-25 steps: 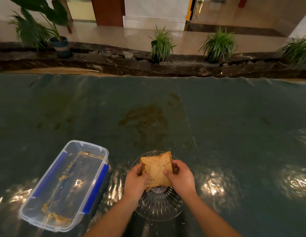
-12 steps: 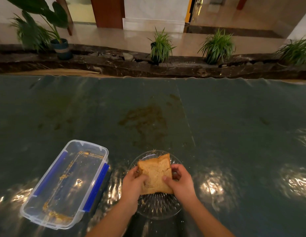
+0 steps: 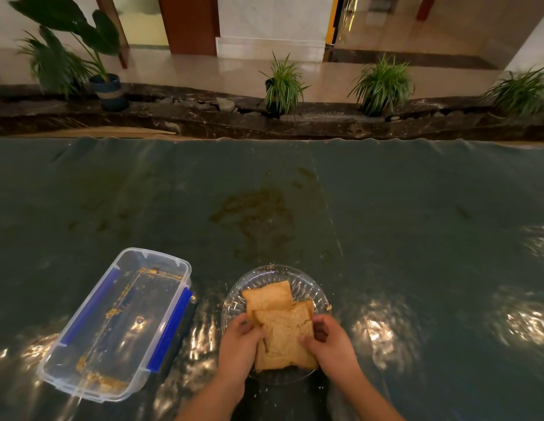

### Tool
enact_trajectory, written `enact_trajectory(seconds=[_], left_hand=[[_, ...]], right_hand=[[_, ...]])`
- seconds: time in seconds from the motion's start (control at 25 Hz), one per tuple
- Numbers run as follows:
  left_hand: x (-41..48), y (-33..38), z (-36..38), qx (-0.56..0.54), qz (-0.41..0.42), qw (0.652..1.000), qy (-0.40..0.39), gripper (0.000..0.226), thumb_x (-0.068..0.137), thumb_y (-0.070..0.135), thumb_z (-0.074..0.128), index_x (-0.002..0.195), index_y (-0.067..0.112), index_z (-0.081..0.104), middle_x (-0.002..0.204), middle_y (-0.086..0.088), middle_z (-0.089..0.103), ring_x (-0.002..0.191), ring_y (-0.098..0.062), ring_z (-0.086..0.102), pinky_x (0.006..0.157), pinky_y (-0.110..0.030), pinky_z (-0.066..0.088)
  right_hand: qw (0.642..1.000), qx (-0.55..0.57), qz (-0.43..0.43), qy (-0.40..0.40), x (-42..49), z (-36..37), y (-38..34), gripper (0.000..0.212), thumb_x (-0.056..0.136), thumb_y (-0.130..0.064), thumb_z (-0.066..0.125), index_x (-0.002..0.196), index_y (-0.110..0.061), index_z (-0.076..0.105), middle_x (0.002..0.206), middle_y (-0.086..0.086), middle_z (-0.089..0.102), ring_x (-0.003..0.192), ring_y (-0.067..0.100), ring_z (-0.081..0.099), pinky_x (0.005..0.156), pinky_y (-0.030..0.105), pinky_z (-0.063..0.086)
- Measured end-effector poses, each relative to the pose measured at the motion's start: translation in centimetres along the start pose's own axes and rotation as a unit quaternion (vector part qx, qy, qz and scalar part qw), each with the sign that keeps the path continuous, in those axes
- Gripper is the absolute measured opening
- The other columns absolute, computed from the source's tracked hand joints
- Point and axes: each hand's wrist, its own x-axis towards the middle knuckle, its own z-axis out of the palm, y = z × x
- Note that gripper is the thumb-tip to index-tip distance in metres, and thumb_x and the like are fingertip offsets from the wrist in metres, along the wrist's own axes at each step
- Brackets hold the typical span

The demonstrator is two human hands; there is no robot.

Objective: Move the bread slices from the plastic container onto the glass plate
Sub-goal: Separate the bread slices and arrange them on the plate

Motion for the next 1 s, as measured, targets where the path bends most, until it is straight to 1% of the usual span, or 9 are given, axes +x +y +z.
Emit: enact_trajectory(seconds=[0.12,0.2,0.28,0.36,0.44,0.6,0.76,0.84,1.0], left_hand=[[0.6,0.7,0.1,0.061,0.018,0.998,0.012,0.020,0.079,0.012,0.067,0.098,0.021,0.065,0.090,0.000,0.073,0.081,-0.013,0.068,0.062,-0.031,0.047],[1.2,1.2,0.0,0.063,0.010,0.998,0.008,0.020,0.076,0.014,0.067,0.095,0.018,0.065,0.085,0.000,0.075,0.081,-0.015,0.069,0.069,-0.038,0.052],[2.0,1.5,-0.1,0.055,-0.002,0.998,0.005,0.024,0.069,0.015,0.065,0.094,0.017,0.063,0.087,-0.006,0.073,0.087,-0.022,0.069,0.083,-0.048,0.054],[2.4,1.9,-0.1,0.046,-0.003,0.999,-0.006,0.026,0.067,0.018,0.063,0.093,0.016,0.065,0.092,-0.009,0.071,0.089,-0.024,0.067,0.080,-0.043,0.053],[2.6,1.9,0.0,0.036,-0.007,0.999,-0.005,0.034,0.074,0.016,0.064,0.107,0.020,0.060,0.104,-0.008,0.069,0.096,-0.023,0.065,0.077,-0.040,0.052],[2.7,1.2,0.0,0.034,-0.020,0.999,0.008,0.057,0.080,0.016,0.065,0.135,0.022,0.050,0.122,-0.007,0.060,0.108,-0.025,0.059,0.092,-0.051,0.051],[2.6,1.5,-0.7,0.041,-0.025,0.999,0.006,0.061,0.075,0.006,0.064,0.133,0.019,0.050,0.108,-0.004,0.065,0.098,-0.020,0.061,0.071,-0.036,0.048],[2.5,1.4,-0.9,0.032,-0.038,0.999,-0.003,0.061,0.075,0.004,0.064,0.132,0.019,0.050,0.106,-0.008,0.068,0.097,-0.024,0.064,0.075,-0.039,0.052],[2.4,1.4,-0.8,-0.023,-0.040,0.999,-0.008,0.053,0.073,0.003,0.065,0.123,0.015,0.054,0.109,-0.013,0.069,0.101,-0.028,0.065,0.087,-0.048,0.053]], right_hand=[[0.996,-0.091,-0.008,-0.014,0.8,0.0,-1.4,0.034,0.073,-0.029,0.079,0.095,-0.034,0.053,0.096,-0.013,0.065,0.086,0.005,0.062,0.068,0.024,0.046],[0.994,-0.106,-0.016,-0.028,1.4,0.1,-2.2,0.039,0.072,-0.030,0.079,0.100,-0.034,0.053,0.098,-0.015,0.063,0.087,0.005,0.061,0.067,0.021,0.044],[0.993,-0.109,-0.028,-0.038,1.8,0.1,-2.5,0.040,0.073,-0.027,0.080,0.104,-0.031,0.055,0.102,-0.015,0.063,0.092,0.006,0.062,0.074,0.024,0.049],[0.993,-0.091,-0.041,-0.056,1.7,-0.3,-2.3,0.041,0.072,-0.025,0.080,0.106,-0.032,0.057,0.106,-0.014,0.066,0.095,0.005,0.064,0.082,0.031,0.054],[0.994,-0.072,-0.040,-0.072,1.2,-0.3,-1.8,0.041,0.072,-0.024,0.081,0.105,-0.034,0.059,0.105,-0.012,0.068,0.094,0.006,0.066,0.084,0.036,0.057],[1.000,-0.021,0.008,-0.022,0.7,1.0,-1.7,0.038,0.072,-0.018,0.081,0.101,-0.030,0.059,0.104,-0.011,0.067,0.094,0.010,0.065,0.085,0.041,0.057],[0.999,-0.028,0.027,-0.017,0.9,1.5,-1.8,0.037,0.073,-0.020,0.079,0.096,-0.037,0.056,0.107,-0.011,0.062,0.095,0.005,0.061,0.079,0.030,0.054],[0.999,-0.028,0.022,-0.023,1.0,1.4,-1.8,0.038,0.073,-0.019,0.079,0.093,-0.041,0.054,0.102,-0.016,0.063,0.092,0.002,0.061,0.076,0.028,0.054],[0.999,-0.024,-0.006,-0.024,2.3,1.0,-2.7,0.042,0.074,-0.011,0.079,0.104,-0.034,0.061,0.105,-0.012,0.067,0.099,0.011,0.065,0.090,0.038,0.055]])
